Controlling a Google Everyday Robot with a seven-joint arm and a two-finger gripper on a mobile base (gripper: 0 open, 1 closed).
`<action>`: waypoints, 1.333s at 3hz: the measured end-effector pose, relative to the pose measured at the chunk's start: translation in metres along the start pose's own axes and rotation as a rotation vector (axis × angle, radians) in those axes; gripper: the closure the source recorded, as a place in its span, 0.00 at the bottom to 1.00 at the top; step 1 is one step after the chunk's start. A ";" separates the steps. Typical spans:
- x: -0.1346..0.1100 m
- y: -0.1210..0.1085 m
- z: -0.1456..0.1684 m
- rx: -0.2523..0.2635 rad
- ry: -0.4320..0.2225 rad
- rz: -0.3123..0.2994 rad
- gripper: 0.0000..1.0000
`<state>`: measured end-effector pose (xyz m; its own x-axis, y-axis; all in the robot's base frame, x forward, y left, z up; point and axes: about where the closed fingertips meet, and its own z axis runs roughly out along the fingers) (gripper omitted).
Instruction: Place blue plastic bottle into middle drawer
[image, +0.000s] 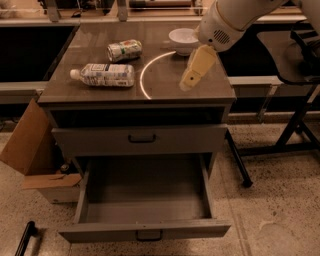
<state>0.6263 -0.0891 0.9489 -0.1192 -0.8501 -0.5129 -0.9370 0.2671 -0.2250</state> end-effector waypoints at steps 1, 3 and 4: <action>-0.023 -0.027 0.040 -0.025 0.009 0.020 0.00; -0.082 -0.041 0.106 -0.082 0.077 0.018 0.00; -0.112 -0.037 0.134 -0.104 0.100 -0.011 0.00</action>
Offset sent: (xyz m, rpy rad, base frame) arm 0.1003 0.1124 -0.0347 -0.0513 0.1270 -0.0021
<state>0.7180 0.0575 0.9036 -0.1357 -0.8951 -0.4247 -0.9668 0.2134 -0.1407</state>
